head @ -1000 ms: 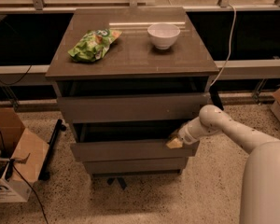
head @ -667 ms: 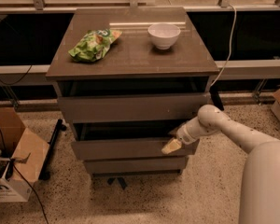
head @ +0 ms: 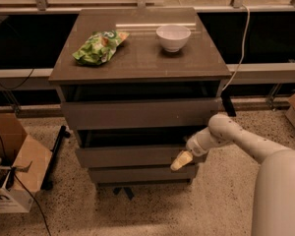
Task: Open middle drawer
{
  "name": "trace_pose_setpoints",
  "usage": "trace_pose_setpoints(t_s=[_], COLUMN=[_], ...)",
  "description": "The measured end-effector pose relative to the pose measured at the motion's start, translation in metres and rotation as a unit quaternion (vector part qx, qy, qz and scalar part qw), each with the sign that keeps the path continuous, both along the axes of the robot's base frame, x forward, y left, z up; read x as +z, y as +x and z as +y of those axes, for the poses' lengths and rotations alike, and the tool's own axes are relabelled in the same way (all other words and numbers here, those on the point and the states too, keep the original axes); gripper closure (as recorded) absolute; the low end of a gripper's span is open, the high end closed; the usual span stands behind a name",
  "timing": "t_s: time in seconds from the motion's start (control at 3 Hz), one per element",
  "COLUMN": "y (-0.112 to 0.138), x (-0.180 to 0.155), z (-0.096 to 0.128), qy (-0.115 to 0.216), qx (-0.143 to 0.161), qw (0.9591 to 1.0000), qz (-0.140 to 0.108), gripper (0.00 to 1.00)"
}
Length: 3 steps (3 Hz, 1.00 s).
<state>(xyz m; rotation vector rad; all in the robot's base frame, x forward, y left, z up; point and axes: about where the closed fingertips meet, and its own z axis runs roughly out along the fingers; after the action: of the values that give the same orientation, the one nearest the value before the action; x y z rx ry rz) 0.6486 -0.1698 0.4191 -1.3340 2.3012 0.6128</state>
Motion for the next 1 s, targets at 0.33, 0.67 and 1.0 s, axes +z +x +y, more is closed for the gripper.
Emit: trace_pose_setpoints(t_s=[0.33,0.67,1.0], y=[0.0,0.0,0.0], x=[0.0074,0.0103,0.0103], z=[0.0001,0.0001,0.0001], qy=[0.0,0.0,0.0], qx=[0.0,0.0,0.0], qw=[1.0,1.0,1.0], qz=[0.0,0.0,0.0], gripper=[0.46,0.69,0.63])
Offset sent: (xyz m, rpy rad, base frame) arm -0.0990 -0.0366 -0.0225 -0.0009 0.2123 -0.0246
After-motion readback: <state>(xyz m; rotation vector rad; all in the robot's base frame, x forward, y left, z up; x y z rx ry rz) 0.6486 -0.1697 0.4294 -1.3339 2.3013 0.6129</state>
